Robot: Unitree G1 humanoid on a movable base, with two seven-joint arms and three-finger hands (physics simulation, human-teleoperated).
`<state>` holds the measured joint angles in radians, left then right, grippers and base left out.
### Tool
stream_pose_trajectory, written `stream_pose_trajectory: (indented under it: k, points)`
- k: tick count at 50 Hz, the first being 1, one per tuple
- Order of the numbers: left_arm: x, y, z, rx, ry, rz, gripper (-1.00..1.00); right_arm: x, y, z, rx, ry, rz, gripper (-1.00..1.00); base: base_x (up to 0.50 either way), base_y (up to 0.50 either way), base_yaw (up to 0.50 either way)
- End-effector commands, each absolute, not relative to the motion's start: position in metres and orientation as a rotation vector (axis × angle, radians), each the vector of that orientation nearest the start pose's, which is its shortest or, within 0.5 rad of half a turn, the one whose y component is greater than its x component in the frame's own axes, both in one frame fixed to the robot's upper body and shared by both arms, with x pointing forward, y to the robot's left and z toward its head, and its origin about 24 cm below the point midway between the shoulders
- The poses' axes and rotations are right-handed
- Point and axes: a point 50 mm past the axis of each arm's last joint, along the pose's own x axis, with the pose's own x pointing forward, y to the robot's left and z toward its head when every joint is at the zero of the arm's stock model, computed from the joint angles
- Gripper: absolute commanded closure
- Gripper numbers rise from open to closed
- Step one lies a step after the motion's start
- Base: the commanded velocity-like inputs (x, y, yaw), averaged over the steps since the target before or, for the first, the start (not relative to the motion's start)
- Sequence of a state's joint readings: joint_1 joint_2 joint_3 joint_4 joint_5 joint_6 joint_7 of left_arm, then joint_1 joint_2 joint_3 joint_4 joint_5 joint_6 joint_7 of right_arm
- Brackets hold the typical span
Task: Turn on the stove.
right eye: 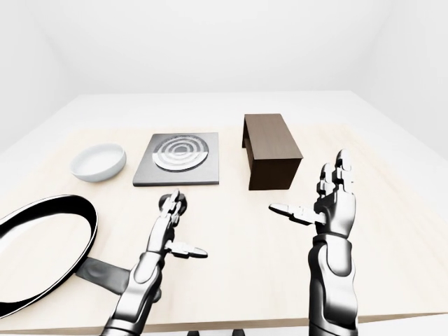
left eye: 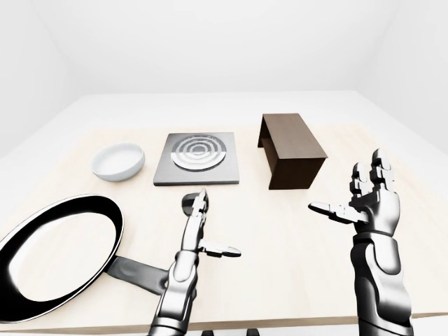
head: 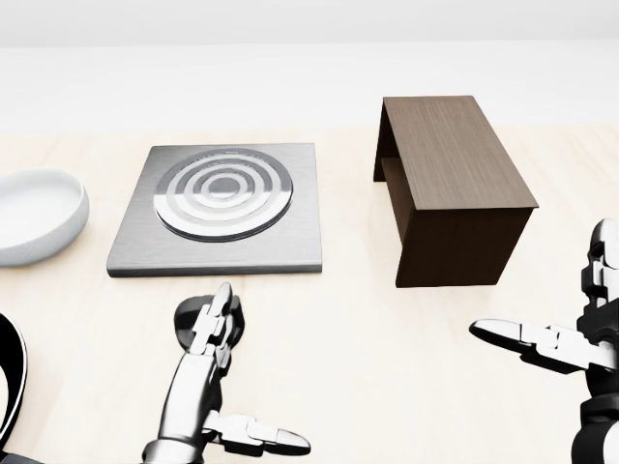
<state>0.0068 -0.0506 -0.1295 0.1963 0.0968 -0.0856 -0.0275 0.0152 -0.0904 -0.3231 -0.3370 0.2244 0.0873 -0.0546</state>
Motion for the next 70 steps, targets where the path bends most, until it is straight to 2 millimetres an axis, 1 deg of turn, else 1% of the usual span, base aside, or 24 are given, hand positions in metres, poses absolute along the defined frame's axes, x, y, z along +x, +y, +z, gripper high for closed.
stream_pose_trajectory:
  k: [1, 7, 15, 21, 26, 29, 34, 39, 41, 42, 43, 44, 47, 50, 51, 52, 55, 58, 62, 65, 66, 70]
  points:
    - [0.247, 0.074, 0.02, 0.064, 0.045, -0.265, -1.0, 0.23, -0.238, 0.117, 0.098, -0.283, -0.315, -1.0, 0.0, 0.0, 0.0]
    - [0.252, 0.072, 0.019, 0.07, 0.049, -0.271, -1.0, 0.23, -0.238, 0.117, 0.099, -0.284, -0.316, -1.0, 0.0, 0.0, 0.0]
    - [0.257, 0.066, 0.023, 0.076, 0.042, -0.285, -1.0, 0.23, -0.239, 0.116, 0.101, -0.278, -0.317, -1.0, 0.0, 0.0, 0.0]
    - [0.264, 0.063, 0.032, 0.079, 0.026, -0.289, -1.0, 0.231, -0.238, 0.114, 0.101, -0.27, -0.315, -1.0, 0.0, 0.0, 0.0]
    - [0.26, 0.06, 0.043, 0.072, 0.006, -0.3, -1.0, 0.231, -0.238, 0.113, 0.102, -0.266, -0.315, -1.0, 0.0, 0.0, 0.0]
    - [0.254, 0.059, 0.05, 0.068, -0.012, -0.308, -1.0, 0.231, -0.239, 0.114, 0.103, -0.269, -0.315, -1.0, 0.0, 0.0, 0.0]
    - [0.247, 0.062, 0.061, 0.058, -0.039, -0.308, -1.0, 0.23, -0.238, 0.114, 0.102, -0.271, -0.315, -1.0, 0.0, 0.0, 0.0]
    - [0.238, 0.07, 0.092, 0.031, -0.17, -0.291, -1.0, 0.231, -0.237, 0.113, 0.1, -0.267, -0.312, -1.0, 0.0, 0.0, 0.0]
    - [0.231, 0.075, 0.108, 0.031, -0.243, -0.275, -1.0, 0.231, -0.237, 0.113, 0.1, -0.266, -0.309, -1.0, 0.0, 0.0, 0.0]
    - [0.23, 0.076, 0.111, 0.029, -0.255, -0.271, -1.0, 0.231, -0.237, 0.113, 0.1, -0.266, -0.309, -1.0, 0.0, 0.0, 0.0]
    - [0.227, 0.082, 0.12, 0.017, -0.296, -0.254, -1.0, 0.231, -0.237, 0.113, 0.1, -0.265, -0.307, -1.0, 0.0, 0.0, 0.0]
    - [0.227, 0.083, 0.121, 0.016, -0.298, -0.253, -1.0, 0.231, -0.237, 0.113, 0.1, -0.265, -0.307, -1.0, 0.0, 0.0, 0.0]
    - [0.225, 0.092, 0.132, -0.006, -0.348, -0.221, -1.0, 0.231, -0.236, 0.112, 0.102, -0.264, -0.299, -1.0, 0.0, 0.0, 0.0]
    - [0.223, 0.103, 0.139, -0.013, -0.38, -0.189, -1.0, 0.231, -0.235, 0.112, 0.102, -0.261, -0.294, -1.0, 0.0, 0.0, 0.0]
    - [0.222, 0.109, 0.141, -0.008, -0.389, -0.157, -1.0, 0.231, -0.235, 0.112, 0.102, -0.264, -0.294, -1.0, 0.0, 0.0, 0.0]
    - [0.222, 0.11, 0.141, -0.008, -0.389, -0.155, -1.0, 0.231, -0.235, 0.112, 0.102, -0.265, -0.294, -1.0, 0.0, 0.0, 0.0]
    - [0.214, 0.128, 0.138, 0.012, -0.374, -0.081, -1.0, 0.231, -0.234, 0.112, 0.1, -0.263, -0.292, -1.0, 0.0, 0.0, 0.0]
    - [0.216, 0.136, 0.142, -0.001, -0.39, -0.049, -1.0, 0.23, -0.234, 0.115, 0.097, -0.273, -0.289, -1.0, 0.0, 0.0, 0.0]
    - [0.217, 0.148, 0.153, -0.024, -0.445, 0.013, -1.0, 0.231, -0.234, 0.115, 0.098, -0.277, -0.289, -1.0, 0.0, 0.0, 0.0]
    - [0.216, 0.153, 0.157, -0.036, -0.462, 0.045, -1.0, 0.231, -0.234, 0.115, 0.097, -0.275, -0.287, -1.0, 0.0, 0.0, 0.0]
    - [0.216, 0.154, 0.155, -0.012, -0.454, 0.086, -1.0, 0.231, -0.234, 0.114, 0.098, -0.272, -0.286, -1.0, 0.0, 0.0, 0.0]
    - [0.213, 0.153, 0.157, -0.027, -0.464, 0.086, -1.0, 0.231, -0.234, 0.115, 0.098, -0.276, -0.287, -1.0, 0.0, 0.0, 0.0]
